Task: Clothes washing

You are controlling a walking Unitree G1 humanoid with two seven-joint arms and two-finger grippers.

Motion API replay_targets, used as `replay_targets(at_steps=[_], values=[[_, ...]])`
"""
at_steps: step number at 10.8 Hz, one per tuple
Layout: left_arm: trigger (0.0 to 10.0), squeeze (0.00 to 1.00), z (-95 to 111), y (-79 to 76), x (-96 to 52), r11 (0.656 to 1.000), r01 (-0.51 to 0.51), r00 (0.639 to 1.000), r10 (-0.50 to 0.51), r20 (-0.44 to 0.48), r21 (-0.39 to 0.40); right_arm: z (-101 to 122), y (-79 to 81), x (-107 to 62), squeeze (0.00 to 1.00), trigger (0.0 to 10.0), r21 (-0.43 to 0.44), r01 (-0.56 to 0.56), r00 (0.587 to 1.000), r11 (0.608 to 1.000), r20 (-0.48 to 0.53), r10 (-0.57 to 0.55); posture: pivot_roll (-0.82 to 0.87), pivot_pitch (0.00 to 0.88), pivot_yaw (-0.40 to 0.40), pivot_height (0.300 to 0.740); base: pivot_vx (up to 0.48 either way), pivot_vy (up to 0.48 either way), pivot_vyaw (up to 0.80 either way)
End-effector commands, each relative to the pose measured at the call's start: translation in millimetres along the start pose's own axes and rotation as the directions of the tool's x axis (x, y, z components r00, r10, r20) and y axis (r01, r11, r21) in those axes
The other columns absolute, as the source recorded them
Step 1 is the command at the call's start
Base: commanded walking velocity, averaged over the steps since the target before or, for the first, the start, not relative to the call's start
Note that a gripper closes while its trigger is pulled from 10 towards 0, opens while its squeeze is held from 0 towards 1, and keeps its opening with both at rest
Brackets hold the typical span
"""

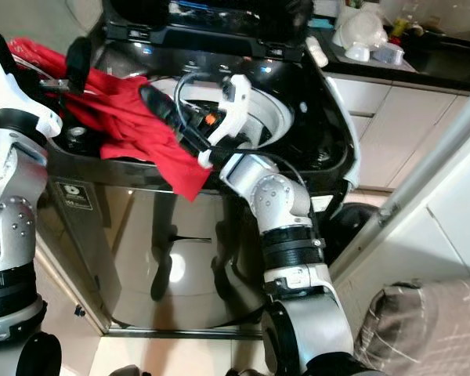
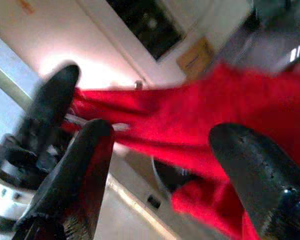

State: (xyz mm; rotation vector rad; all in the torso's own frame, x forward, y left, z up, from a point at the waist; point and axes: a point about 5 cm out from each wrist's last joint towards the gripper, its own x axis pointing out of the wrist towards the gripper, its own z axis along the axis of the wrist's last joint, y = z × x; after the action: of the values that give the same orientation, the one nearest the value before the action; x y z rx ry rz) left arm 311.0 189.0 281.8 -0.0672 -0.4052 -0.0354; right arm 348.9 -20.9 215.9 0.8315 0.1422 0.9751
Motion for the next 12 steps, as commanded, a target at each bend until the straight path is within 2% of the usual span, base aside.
replay_targets(at_steps=[1, 2, 3, 4, 5, 6, 8, 9, 10, 11, 12], values=[[10.0, 1.00, -2, -6.9, 0.5, 0.999, 0.034, 0.999, -0.034, -0.016, -0.018, -10, 11.2, 14.0, 0.00, 10.0, 0.072, -0.051, 0.998, 0.996, -0.022, 0.052, 0.01, 0.000, -0.092, 0.740, 0.000, 0.000, 0.00], [10.0, 1.00, -4, -11.5, 1.7, 0.998, 0.042, 0.999, -0.043, -0.023, -0.057, -37, 5.6, 23.2, 0.00, 10.0, 0.130, -0.019, 0.992, 0.991, -0.122, 0.035, 0.02, 0.000, -0.101, 0.740, 0.000, 0.000, 0.00], [10.0, 1.00, -3, -13.3, 2.4, 0.996, 0.042, 0.999, -0.044, -0.021, -0.077, -57, -3.0, 24.0, 0.00, 10.0, 0.097, 0.037, 0.979, 0.995, -0.201, -0.017, 0.03, 0.000, -0.104, 0.740, 0.000, 0.000, 0.00], [10.0, 1.00, -1, -15.7, 3.3, 0.994, 0.057, 0.998, -0.058, -0.014, -0.089, -67, -8.6, 23.8, 0.00, 10.0, 0.059, 0.065, 0.970, 0.996, -0.237, -0.050, 0.03, 0.000, -0.104, 0.740, 0.000, 0.000, 0.00], [10.0, 0.00, 4, -22.4, 4.9, 0.994, 0.092, 0.996, -0.092, 0.002, -0.053, -75, -22.9, 25.2, 0.00, 10.0, -0.155, 0.181, 0.945, 0.971, -0.245, -0.215, 0.03, 0.000, -0.104, 0.740, 0.000, 0.000, 0.00], [10.0, 0.00, 5, -27.3, 4.4, 0.992, 0.123, 0.992, -0.122, 0.010, -0.018, -67, -29.7, 27.3, 1.00, 10.0, -0.284, 0.248, 0.935, 0.926, -0.179, -0.305, 0.03, 0.000, -0.101, 0.740, 0.000, 0.000, 0.00], [10.0, 0.00, 5, -44.6, 0.9, 0.975, 0.201, 0.979, -0.200, 0.027, -0.094, -47, -30.0, 33.3, 1.00, 10.0, -0.468, 0.293, 0.933, 0.834, -0.049, -0.356, 0.03, 0.000, -0.098, 0.740, 0.000, 0.000, 0.00], [10.0, 0.00, 9, -52.2, -0.8, 0.964, 0.238, 0.971, -0.234, 0.050, -0.118, -34, -25.0, 38.5, 1.00, 10.0, -0.518, 0.311, 0.939, 0.797, 0.039, -0.341, 0.03, 0.000, -0.098, 0.740, 0.000, 0.000, 0.00], [10.0, 0.00, 10, -61.9, -4.3, 0.948, 0.281, 0.960, -0.274, 0.063, -0.151, -27, -19.1, 44.0, 0.00, 10.0, -0.554, 0.311, 0.944, 0.772, 0.088, -0.317, 0.03, 0.000, -0.098, 0.740, 0.000, 0.000, 0.00], [10.0, 0.00, 8, -66.5, -6.0, 0.938, 0.289, 0.957, -0.282, 0.062, -0.193, -27, -21.8, 42.8, 0.00, 10.0, -0.574, 0.337, 0.934, 0.746, 0.103, -0.342, 0.03, 0.000, -0.100, 0.740, 0.000, 0.000, 0.00], [10.0, 0.00, 10, -71.9, -8.2, 0.903, 0.299, 0.954, -0.290, 0.075, -0.310, -18, -26.9, 38.0, 0.00, 10.0, -0.616, 0.411, 0.905, 0.672, 0.185, -0.383, 0.03, 0.000, -0.101, 0.740, 0.000, 0.000, 0.00]])
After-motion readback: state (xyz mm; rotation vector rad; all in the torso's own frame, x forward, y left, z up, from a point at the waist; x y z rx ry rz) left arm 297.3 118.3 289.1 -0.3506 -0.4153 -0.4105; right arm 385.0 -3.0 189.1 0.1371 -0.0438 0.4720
